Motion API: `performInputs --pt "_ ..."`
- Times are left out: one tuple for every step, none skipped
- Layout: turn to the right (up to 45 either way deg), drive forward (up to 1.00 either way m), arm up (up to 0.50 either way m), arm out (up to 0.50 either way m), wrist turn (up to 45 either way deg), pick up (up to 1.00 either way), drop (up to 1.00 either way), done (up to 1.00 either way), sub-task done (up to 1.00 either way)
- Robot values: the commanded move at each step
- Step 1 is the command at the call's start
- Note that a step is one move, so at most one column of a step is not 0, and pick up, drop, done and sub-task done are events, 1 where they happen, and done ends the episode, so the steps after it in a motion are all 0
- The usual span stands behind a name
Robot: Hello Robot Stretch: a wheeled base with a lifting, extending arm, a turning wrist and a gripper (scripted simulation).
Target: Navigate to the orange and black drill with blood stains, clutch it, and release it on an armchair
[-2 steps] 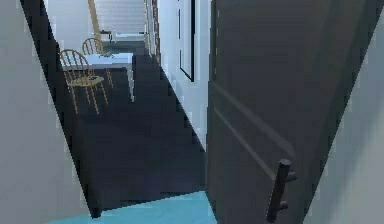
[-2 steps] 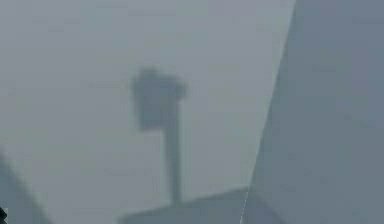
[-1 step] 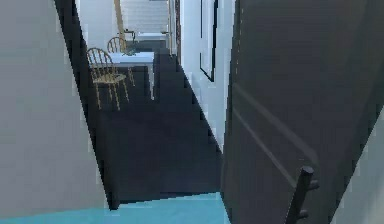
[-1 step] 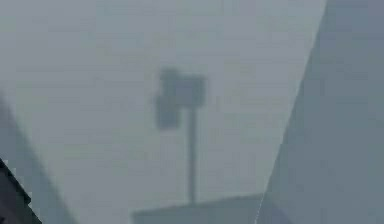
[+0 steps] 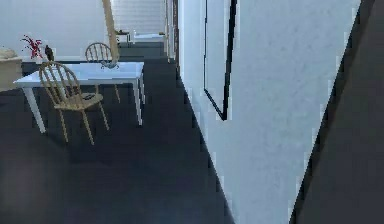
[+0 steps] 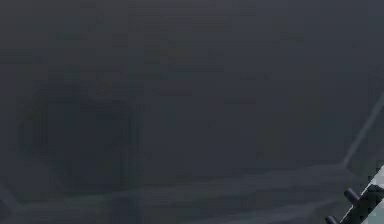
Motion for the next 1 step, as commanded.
performInputs --pt "-9.0 0.00 0.00 0.00 0.0 0.00 0.00 0.00 0.00"
